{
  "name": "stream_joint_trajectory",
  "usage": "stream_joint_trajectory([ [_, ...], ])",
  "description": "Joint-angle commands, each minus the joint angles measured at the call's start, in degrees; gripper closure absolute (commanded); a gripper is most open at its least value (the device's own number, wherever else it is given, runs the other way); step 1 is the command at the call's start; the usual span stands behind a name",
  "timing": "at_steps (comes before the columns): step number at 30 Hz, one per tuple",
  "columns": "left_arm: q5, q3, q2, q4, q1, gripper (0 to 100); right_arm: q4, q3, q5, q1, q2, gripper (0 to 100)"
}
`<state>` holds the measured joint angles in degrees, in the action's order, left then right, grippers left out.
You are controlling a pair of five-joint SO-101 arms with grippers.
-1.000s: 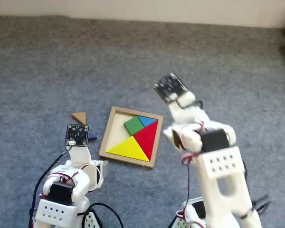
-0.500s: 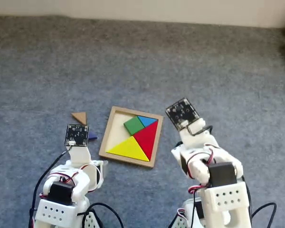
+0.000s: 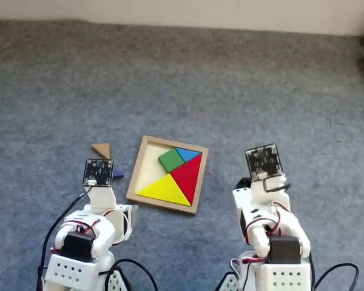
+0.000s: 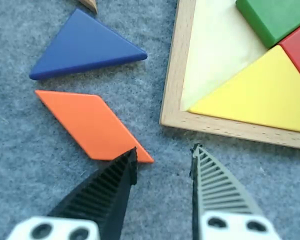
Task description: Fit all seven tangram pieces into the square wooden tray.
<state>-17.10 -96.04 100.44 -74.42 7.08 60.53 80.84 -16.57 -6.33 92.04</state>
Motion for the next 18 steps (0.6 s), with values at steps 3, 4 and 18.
stream_joint_trajectory([
  [3, -0.35, -1.27, 1.1, -0.35, 0.4, 82, -1.89, 4.26, 0.79, 0.57, 7.52, 99.1],
  [4, -0.35, -1.27, 1.1, -0.35, 0.4, 82, -1.89, 5.76, 0.79, 0.57, 8.92, 99.1],
  [18, -0.35, -1.27, 1.1, -0.35, 0.4, 82, -1.98, 13.76, 16.97, 0.48, 13.14, 99.1],
])
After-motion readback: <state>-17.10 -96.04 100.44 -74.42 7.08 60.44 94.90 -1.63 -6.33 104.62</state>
